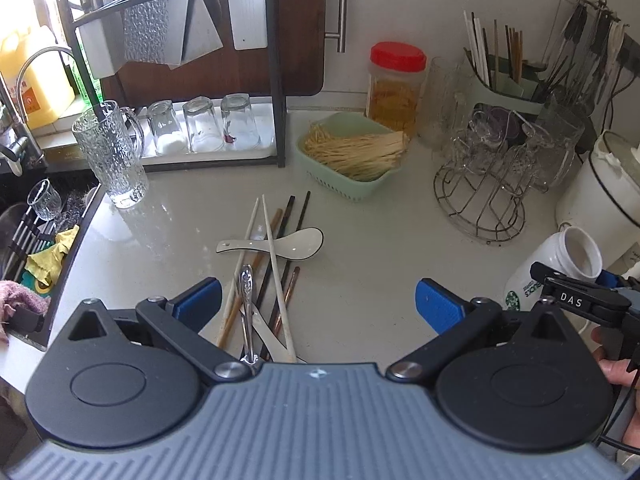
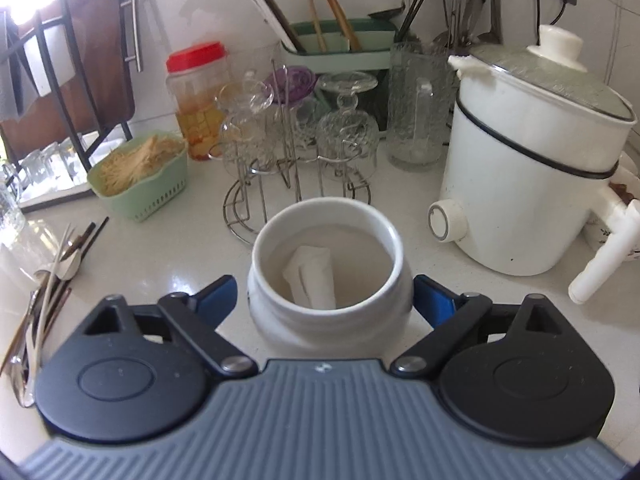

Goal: Organize utensils
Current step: 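Move the right tool to the white ceramic jar while the left tool approaches the utensil pile, then lower the left gripper onto a white chopstick and close it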

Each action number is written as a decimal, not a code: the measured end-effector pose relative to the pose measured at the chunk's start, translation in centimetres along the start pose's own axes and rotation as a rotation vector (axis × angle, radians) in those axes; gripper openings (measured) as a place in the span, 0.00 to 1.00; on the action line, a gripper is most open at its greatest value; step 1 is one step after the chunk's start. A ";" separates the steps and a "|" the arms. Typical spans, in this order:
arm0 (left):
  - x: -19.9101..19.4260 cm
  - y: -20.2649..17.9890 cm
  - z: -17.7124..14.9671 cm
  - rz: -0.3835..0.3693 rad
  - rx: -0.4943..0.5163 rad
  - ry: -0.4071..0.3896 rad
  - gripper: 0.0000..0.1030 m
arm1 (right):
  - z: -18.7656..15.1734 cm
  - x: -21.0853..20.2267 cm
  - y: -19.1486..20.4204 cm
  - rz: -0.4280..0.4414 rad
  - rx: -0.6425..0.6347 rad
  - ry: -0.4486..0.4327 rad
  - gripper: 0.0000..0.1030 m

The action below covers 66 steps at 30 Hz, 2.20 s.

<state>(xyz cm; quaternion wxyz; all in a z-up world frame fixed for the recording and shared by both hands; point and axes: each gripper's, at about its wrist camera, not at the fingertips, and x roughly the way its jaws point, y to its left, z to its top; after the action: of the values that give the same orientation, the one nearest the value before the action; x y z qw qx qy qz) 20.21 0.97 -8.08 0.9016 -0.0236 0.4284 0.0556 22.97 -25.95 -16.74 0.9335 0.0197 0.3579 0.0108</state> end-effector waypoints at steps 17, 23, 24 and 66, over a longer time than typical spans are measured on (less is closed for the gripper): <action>1.4 -0.9 0.9 -0.022 0.031 0.034 1.00 | -0.1 0.3 0.3 0.013 -0.018 0.000 0.88; 2.3 -0.1 2.1 -0.082 0.069 0.042 1.00 | -0.8 -0.4 2.2 0.008 -0.015 0.022 0.88; 2.4 0.1 2.3 -0.090 0.083 0.037 1.00 | -0.9 -0.5 2.7 0.006 -0.013 0.024 0.88; 19.0 11.3 7.2 -0.372 -0.083 0.178 0.72 | -2.7 -2.6 13.7 -0.079 0.049 0.129 0.88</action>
<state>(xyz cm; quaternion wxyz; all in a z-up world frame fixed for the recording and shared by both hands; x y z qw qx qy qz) 36.33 14.39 -18.17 0.8531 -0.1441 0.4922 -0.0965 19.13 -12.25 -16.44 0.9075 0.0275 0.4178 -0.0336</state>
